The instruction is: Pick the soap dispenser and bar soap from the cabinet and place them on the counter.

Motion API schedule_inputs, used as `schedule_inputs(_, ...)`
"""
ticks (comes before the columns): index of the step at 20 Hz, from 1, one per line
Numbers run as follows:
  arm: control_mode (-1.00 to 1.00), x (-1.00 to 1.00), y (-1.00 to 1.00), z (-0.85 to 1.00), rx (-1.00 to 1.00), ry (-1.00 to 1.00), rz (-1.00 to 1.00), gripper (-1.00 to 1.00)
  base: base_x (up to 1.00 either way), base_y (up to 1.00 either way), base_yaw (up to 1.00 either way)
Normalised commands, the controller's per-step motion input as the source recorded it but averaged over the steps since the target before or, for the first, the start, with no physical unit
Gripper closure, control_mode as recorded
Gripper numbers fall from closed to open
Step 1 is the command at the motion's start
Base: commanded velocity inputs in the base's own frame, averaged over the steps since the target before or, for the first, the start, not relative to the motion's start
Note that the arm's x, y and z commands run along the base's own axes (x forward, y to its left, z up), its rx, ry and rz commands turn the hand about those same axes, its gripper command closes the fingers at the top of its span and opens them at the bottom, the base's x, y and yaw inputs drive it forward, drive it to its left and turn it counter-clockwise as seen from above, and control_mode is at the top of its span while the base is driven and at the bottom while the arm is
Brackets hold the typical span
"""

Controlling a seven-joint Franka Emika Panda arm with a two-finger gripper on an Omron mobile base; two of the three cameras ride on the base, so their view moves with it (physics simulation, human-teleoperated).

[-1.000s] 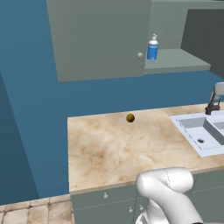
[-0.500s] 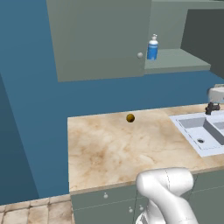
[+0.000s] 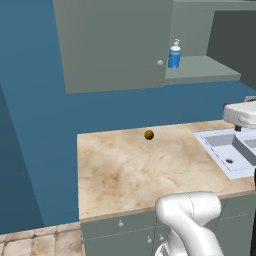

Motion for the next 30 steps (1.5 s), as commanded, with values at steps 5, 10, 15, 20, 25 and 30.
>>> schedule_inputs(5, -1.00, -0.17, 0.10, 0.28, 0.00, -0.09, 0.00, -1.00, 0.00, 0.00, 0.00)
schedule_inputs(10, -1.00, -0.17, 0.12, 0.10, 0.00, -0.10, 0.00, -1.00, 0.00, 0.00, 0.00)
schedule_inputs(15, -1.00, 0.00, 0.28, 0.00, 0.00, -0.08, 0.00, -1.00, 0.00, 0.00, 0.00)
schedule_inputs(20, -1.00, 0.10, 0.28, 0.00, 0.00, -0.07, 0.00, -1.00, 0.00, 0.00, 0.00)
schedule_inputs(25, -1.00, 0.08, 0.23, 0.00, 0.00, -0.10, -0.01, -1.00, 0.00, 0.00, 0.00)
schedule_inputs(30, -1.00, 0.14, 0.00, 0.00, 0.00, -0.02, -0.01, -1.00, 0.00, 0.00, 0.00)
